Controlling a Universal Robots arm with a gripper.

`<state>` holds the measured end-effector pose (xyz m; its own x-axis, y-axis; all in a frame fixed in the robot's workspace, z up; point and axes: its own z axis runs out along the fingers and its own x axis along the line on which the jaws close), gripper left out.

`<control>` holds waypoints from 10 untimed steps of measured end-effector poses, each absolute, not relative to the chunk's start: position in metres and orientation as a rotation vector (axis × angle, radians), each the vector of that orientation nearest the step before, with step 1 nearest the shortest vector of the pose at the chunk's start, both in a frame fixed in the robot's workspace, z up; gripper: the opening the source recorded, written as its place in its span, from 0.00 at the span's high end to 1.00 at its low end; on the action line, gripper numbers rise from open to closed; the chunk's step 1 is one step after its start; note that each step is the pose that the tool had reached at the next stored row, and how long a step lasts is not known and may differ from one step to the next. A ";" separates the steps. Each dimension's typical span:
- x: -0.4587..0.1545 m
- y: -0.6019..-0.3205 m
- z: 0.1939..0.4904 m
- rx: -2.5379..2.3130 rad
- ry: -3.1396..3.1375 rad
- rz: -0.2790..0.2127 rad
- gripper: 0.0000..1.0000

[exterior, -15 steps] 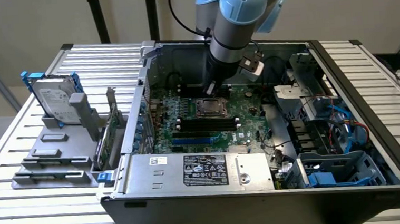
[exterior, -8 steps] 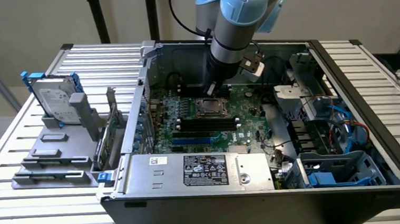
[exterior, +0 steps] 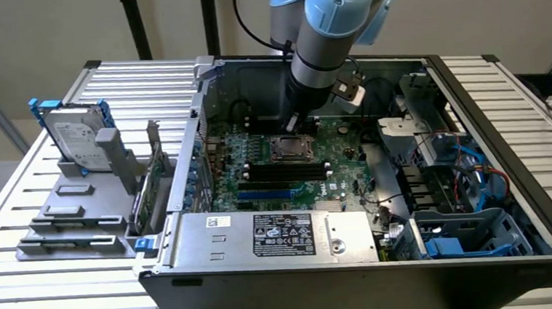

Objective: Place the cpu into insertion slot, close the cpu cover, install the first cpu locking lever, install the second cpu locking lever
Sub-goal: 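Install the first cpu locking lever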

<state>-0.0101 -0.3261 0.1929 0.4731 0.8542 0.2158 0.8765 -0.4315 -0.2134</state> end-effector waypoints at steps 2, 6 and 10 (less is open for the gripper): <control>-0.010 -0.327 0.193 -2.425 -1.473 -0.110 0.89; -0.010 -0.328 0.193 -2.424 -1.475 -0.109 0.89; -0.010 -0.329 0.195 -2.423 -1.475 -0.110 0.89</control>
